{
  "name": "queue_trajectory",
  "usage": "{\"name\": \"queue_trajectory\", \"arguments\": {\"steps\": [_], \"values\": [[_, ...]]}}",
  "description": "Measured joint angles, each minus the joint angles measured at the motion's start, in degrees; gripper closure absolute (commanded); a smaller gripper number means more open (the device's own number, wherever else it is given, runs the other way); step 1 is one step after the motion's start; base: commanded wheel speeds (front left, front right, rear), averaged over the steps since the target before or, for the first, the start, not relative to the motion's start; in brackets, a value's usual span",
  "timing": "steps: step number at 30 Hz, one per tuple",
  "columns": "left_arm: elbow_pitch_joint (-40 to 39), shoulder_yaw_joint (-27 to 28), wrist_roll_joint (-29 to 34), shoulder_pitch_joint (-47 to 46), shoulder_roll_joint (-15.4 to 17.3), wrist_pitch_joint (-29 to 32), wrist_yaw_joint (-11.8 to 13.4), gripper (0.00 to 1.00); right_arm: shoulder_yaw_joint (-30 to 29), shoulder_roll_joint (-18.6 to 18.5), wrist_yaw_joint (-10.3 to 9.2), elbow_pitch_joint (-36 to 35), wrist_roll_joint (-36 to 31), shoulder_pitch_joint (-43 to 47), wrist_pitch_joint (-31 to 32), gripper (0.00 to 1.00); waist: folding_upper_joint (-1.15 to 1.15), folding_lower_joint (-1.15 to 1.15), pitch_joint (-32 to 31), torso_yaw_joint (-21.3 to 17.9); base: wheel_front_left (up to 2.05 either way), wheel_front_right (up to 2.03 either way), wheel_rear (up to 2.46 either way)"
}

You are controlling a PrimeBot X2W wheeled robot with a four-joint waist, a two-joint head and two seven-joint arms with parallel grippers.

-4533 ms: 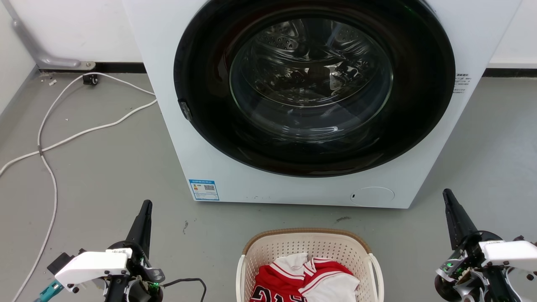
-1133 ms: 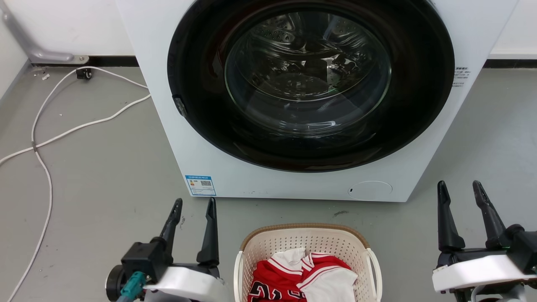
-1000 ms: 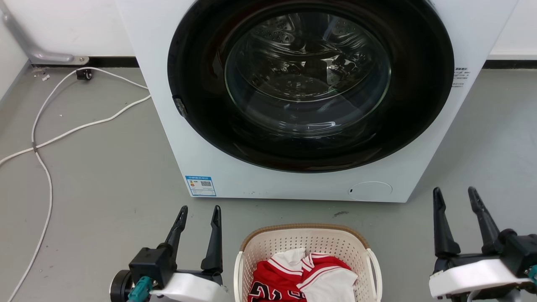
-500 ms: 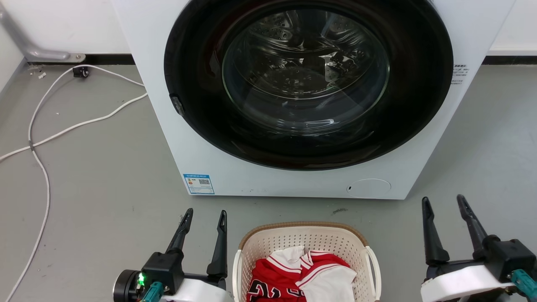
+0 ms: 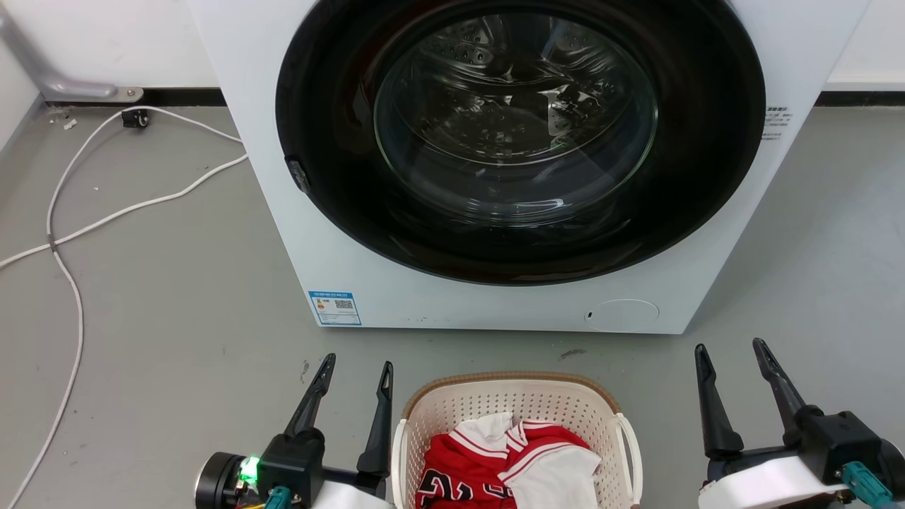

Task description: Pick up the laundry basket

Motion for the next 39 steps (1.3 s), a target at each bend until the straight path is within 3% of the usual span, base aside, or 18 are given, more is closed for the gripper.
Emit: {"name": "queue_trajectory", "arguments": {"steps": [23, 31, 39], "values": [[1.62, -0.13, 0.54, -0.14, -0.08, -0.25, -0.04, 0.0, 0.18, -0.01, 0.0, 1.03, -1.71, -0.64, -0.44, 0.0, 0.0, 0.0, 2.39, -0.43, 0.0, 0.0, 0.0], [4.11, 1.36, 1.72, -6.47, -0.11, -0.26, -0.54, 0.0, 0.62, -0.03, 0.0, 2.26, -2.31, -6.09, -0.44, 0.0, 0.0, 0.0, 10.0, -1.24, 0.0, 0.0, 0.0], [12.96, 2.93, 3.09, -16.41, 0.29, -0.3, -2.57, 0.0, -0.91, -0.09, 0.0, 7.66, -3.49, -13.59, -0.44, 0.0, 0.0, 0.01, 20.99, -1.79, 0.0, 0.0, 0.0]]}}
